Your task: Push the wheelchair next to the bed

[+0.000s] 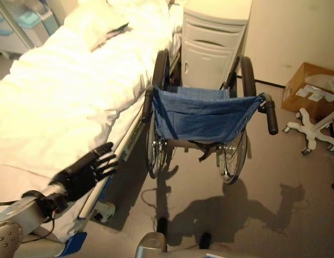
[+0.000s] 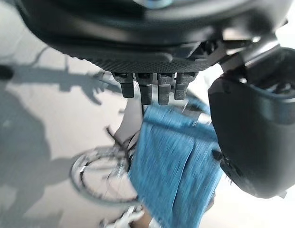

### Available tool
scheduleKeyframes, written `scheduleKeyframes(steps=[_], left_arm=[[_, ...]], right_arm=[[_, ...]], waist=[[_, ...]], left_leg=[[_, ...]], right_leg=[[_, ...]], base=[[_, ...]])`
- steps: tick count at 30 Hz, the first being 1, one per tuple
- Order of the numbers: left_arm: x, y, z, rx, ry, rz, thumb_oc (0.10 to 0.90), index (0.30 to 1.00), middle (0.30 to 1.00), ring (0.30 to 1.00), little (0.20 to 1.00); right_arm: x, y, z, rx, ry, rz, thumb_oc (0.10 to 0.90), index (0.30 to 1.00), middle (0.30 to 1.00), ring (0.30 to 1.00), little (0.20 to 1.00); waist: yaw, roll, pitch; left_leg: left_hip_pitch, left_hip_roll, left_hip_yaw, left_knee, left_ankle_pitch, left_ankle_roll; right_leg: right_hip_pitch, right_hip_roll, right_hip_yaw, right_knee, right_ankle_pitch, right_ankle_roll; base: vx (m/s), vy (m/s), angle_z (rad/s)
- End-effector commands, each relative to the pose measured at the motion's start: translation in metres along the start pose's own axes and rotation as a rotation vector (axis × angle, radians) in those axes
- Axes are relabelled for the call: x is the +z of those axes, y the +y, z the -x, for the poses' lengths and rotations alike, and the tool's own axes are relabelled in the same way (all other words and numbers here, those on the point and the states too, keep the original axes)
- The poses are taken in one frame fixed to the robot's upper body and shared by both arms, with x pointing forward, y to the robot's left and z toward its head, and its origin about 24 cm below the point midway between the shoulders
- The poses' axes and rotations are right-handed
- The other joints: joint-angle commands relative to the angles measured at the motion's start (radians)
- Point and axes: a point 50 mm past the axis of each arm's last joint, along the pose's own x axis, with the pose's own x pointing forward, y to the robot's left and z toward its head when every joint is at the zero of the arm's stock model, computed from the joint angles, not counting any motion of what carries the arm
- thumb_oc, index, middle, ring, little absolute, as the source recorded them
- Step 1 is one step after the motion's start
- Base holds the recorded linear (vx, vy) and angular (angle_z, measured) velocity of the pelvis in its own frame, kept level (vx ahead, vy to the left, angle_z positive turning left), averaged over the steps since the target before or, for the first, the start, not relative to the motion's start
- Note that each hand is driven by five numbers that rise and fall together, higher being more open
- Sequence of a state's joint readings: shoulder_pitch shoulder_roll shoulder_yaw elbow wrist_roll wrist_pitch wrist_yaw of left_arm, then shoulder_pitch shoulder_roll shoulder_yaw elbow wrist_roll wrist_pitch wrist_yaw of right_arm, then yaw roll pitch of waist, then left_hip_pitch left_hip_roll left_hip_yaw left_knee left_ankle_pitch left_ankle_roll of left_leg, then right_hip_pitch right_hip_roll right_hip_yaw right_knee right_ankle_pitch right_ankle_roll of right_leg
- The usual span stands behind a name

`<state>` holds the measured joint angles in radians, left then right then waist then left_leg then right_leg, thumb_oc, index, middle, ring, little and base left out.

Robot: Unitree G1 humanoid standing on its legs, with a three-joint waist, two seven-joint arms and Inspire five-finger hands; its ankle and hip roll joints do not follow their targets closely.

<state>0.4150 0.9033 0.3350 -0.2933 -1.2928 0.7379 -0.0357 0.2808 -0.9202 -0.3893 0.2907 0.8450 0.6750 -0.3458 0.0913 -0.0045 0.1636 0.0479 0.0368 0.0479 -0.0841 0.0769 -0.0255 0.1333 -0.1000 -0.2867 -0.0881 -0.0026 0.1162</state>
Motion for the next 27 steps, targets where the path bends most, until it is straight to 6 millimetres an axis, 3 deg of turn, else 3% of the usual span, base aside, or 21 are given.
scheduleKeyframes(steps=[1, 4, 8, 11, 19, 23, 25, 27], left_arm=[[0.011, -0.008, -0.005, -0.04, 0.001, 0.045, 0.8, 0.9, 0.9, 0.9, 0.9], [-0.001, -0.017, -0.013, -0.077, 0.094, 0.084, 0.8, 0.9, 0.9, 0.9, 0.9], [-0.031, -0.028, -0.025, -0.109, 0.264, 0.168, 0.8, 0.9, 0.9, 0.9, 0.9], [-0.048, -0.03, -0.032, -0.077, 0.352, 0.21, 0.8, 0.9, 0.9, 0.9, 0.9], [-0.131, 0.007, -0.057, 0.162, 0.536, 0.191, 0.8, 0.9, 0.9, 0.9, 0.9], [-0.172, 0.004, -0.08, 0.226, 0.516, 0.197, 0.8, 0.9, 0.9, 0.9, 0.9], [-0.18, 0.003, -0.086, 0.253, 0.516, 0.193, 0.8, 0.9, 0.9, 0.9, 0.9], [-0.205, 0.004, -0.09, 0.299, 0.534, 0.216, 0.8, 0.9, 0.9, 0.9, 0.9]], right_arm=[[0.021, 0.011, -0.008, -0.054, -0.076, -0.067, 0.8, 0.9, 0.9, 0.9, 0.9], [0.003, 0.022, -0.014, -0.053, -0.001, -0.06, 0.8, 0.9, 0.9, 0.9, 0.9], [-0.041, 0.04, -0.023, -0.006, 0.152, -0.007, 0.8, 0.9, 0.9, 0.9, 0.9], [-0.063, 0.054, -0.026, 0.034, 0.232, -0.004, 0.8, 0.9, 0.9, 0.9, 0.9], [-0.133, 0.103, -0.019, 0.152, 0.39, 0.096, 0.8, 0.9, 0.9, 0.9, 0.9], [-0.166, 0.128, -0.011, 0.189, 0.436, 0.123, 0.8, 0.9, 0.9, 0.9, 0.9], [-0.175, 0.138, -0.006, 0.213, 0.445, 0.148, 0.8, 0.9, 0.9, 0.9, 0.9], [-0.199, 0.153, 0.005, 0.293, 0.481, 0.217, 0.8, 0.9, 0.9, 0.9, 0.9]], waist=[[0.021, -0.015, -0.025], [0.02, -0.009, -0.019], [0.019, 0.004, -0.015], [0.02, 0.007, -0.018], [0.02, 0.008, -0.02], [0.016, 0.002, -0.022], [0.014, 0.0, -0.021], [0.009, -0.007, -0.023]], left_leg=[[0.017, 0.013, 0.021, 0.011, -0.029, -0.054], [0.015, 0.013, 0.02, 0.013, -0.028, -0.054], [0.015, 0.01, 0.015, 0.014, -0.03, -0.051], [0.015, 0.009, 0.013, 0.013, -0.032, -0.05], [0.013, 0.003, 0.001, 0.011, -0.035, -0.039], [0.015, 0.0, -0.004, 0.004, -0.038, -0.034], [0.014, 0.0, -0.003, 0.004, -0.039, -0.033], [0.013, 0.001, 0.005, 0.002, -0.041, -0.031]], right_leg=[[-0.033, -0.016, -0.045, 0.016, 0.051, 0.044], [-0.034, -0.02, -0.049, 0.016, 0.054, 0.045], [-0.033, -0.027, -0.058, 0.016, 0.056, 0.048], [-0.032, -0.029, -0.062, 0.017, 0.055, 0.05], [-0.035, -0.03, -0.057, 0.019, 0.051, 0.049], [-0.035, -0.025, -0.052, 0.02, 0.048, 0.046], [-0.037, -0.025, -0.05, 0.021, 0.048, 0.045], [-0.042, -0.026, -0.048, 0.025, 0.045, 0.042]], base=[[-0.01, 0.026, -0.03], [0.0, 0.0, 0.0], [0.0, 0.0, 0.0], [0.0, 0.0, 0.0], [0.01, 0.013, 0.03], [0.0, 0.0, 0.0], [0.01, 0.012, 0.02], [0.01, 0.013, 0.02]])
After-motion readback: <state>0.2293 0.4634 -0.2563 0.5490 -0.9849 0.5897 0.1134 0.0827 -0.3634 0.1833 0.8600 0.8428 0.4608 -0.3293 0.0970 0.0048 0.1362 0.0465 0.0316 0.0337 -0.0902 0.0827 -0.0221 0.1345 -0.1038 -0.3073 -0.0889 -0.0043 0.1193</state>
